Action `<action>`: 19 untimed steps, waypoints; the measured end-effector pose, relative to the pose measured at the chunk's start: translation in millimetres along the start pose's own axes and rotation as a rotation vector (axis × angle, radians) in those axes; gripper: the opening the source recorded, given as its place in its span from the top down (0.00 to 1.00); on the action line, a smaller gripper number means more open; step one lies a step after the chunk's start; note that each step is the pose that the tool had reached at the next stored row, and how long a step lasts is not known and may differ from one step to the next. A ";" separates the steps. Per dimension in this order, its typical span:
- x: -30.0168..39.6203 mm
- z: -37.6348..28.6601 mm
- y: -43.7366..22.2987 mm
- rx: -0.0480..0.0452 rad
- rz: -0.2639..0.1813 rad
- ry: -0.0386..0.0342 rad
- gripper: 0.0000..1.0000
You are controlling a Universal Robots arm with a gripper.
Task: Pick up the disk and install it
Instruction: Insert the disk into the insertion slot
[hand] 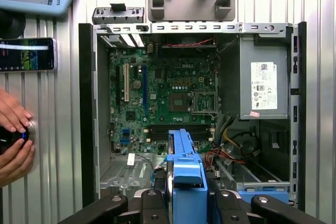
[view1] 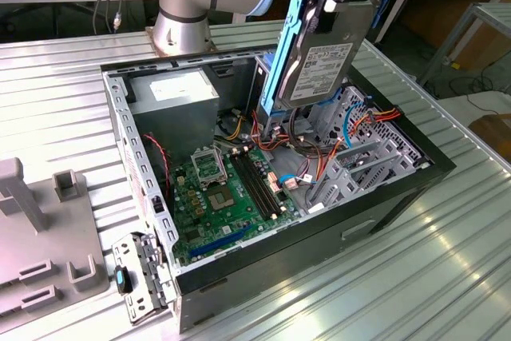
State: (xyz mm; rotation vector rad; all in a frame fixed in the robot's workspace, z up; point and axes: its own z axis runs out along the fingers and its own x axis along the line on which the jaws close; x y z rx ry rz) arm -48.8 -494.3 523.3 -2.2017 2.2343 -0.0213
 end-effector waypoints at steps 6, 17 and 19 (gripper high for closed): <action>0.3 0.0 0.0 0.0000 0.000 -0.0001 0.63; 5.6 0.4 -4.7 0.0000 0.000 -0.0001 0.63; 5.6 0.6 -8.2 -0.0001 0.000 -0.0003 0.63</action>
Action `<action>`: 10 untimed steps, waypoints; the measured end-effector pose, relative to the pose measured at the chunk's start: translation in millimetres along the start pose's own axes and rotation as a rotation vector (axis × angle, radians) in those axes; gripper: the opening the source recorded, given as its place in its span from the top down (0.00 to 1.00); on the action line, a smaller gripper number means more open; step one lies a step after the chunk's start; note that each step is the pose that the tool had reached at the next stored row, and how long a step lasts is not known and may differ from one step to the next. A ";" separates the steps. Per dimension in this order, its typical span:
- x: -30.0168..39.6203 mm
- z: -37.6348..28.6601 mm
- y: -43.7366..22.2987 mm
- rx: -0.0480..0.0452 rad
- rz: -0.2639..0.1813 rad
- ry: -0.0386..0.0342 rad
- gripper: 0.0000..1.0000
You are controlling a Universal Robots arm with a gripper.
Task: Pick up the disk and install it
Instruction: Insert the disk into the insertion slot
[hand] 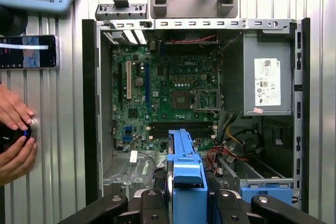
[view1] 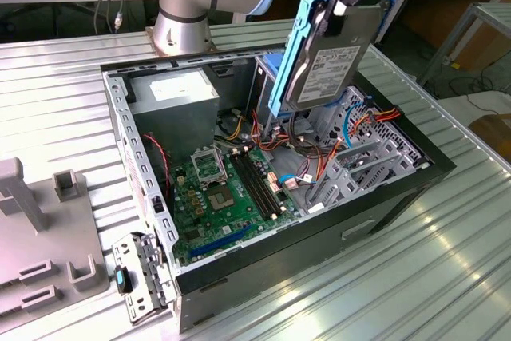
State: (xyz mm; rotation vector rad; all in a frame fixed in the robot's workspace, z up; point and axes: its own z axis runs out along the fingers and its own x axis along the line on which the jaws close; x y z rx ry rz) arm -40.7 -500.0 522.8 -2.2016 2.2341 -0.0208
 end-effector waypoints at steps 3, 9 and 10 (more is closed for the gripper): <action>-0.2 0.1 -8.8 0.0000 0.000 -0.0001 0.63; 1.0 0.7 -21.7 0.0000 -0.001 -0.0001 0.63; 1.5 1.0 -22.5 0.0000 -0.001 -0.0001 0.63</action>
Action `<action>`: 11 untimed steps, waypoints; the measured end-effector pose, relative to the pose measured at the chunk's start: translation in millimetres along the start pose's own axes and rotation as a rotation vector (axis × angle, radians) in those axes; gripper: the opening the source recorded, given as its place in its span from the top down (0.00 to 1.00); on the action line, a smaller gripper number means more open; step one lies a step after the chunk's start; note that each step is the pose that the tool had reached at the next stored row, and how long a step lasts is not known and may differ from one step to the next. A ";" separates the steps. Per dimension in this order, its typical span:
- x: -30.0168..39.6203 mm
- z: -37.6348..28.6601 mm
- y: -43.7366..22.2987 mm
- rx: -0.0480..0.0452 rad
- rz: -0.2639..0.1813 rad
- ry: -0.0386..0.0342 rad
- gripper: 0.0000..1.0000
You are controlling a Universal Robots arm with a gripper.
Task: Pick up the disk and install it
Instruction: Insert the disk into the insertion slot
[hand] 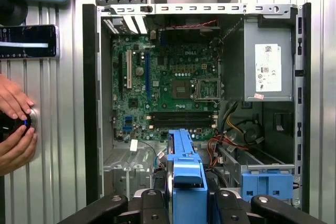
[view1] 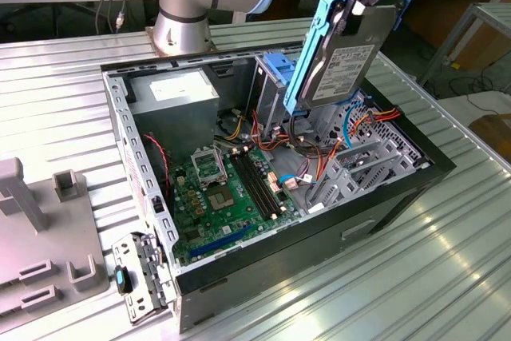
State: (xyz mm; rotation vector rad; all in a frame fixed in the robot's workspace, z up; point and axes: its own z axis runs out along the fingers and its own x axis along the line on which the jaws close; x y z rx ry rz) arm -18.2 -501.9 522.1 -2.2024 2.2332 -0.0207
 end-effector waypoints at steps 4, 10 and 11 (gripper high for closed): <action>2.3 1.7 -3.2 0.0000 0.000 -0.0001 0.63; 6.9 4.3 -5.5 0.0000 -0.001 -0.0004 0.63; 7.5 4.6 -6.1 0.0000 -0.001 -0.0002 0.63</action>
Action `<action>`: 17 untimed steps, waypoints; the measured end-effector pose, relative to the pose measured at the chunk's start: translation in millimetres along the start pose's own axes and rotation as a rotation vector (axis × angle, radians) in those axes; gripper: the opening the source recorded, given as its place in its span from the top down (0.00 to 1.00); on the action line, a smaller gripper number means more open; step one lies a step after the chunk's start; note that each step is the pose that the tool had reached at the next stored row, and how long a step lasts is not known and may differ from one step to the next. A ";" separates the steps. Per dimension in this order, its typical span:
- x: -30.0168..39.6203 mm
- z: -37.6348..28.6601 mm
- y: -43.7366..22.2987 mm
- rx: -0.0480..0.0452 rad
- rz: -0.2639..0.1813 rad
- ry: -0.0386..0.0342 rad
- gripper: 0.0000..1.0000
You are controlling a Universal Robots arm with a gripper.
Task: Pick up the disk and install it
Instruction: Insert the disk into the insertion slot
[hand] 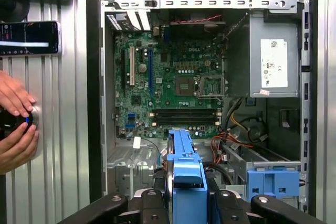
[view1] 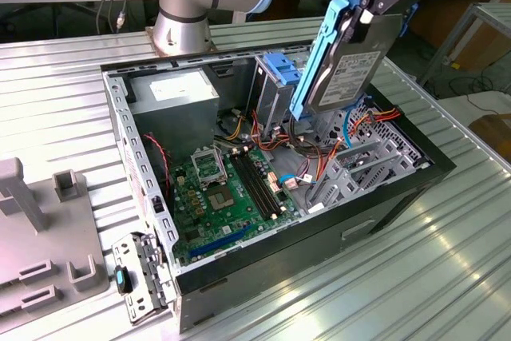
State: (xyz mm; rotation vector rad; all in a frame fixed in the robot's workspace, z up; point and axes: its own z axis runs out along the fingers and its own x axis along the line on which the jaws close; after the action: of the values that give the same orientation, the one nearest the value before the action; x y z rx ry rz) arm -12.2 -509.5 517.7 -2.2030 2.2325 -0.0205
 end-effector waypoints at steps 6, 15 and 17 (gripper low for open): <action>7.8 2.3 -4.9 0.0001 0.000 -0.0002 0.63; 16.8 5.8 -12.4 0.0000 0.000 0.0000 0.63; 20.1 6.8 -14.2 0.0000 0.000 0.0000 0.63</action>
State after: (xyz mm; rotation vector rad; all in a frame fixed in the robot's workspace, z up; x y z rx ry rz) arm 1.8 -529.8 511.2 -2.2035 2.2319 -0.0204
